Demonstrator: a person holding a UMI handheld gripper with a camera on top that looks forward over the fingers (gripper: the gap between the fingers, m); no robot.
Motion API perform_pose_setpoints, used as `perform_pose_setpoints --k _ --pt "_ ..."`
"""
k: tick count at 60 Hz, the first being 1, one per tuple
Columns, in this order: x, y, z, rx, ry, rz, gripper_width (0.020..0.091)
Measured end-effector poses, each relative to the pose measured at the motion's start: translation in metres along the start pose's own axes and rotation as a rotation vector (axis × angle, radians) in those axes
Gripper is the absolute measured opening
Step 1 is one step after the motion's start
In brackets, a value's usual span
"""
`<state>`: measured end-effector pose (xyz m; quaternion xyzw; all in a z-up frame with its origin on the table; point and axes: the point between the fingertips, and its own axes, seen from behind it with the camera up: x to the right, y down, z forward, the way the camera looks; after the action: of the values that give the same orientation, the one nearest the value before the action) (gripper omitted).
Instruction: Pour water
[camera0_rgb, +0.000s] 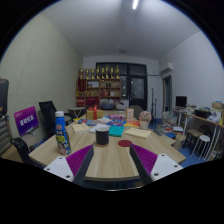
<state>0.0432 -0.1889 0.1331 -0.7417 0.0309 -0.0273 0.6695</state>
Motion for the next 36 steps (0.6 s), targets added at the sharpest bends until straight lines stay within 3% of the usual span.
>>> perform_pose_setpoints --k 19,36 --pt "-0.005 -0.005 -0.015 0.048 -0.024 -0.027 0.0826" --pt "-0.098 0.017 0.024 0.033 -0.185 0.005 0.0829"
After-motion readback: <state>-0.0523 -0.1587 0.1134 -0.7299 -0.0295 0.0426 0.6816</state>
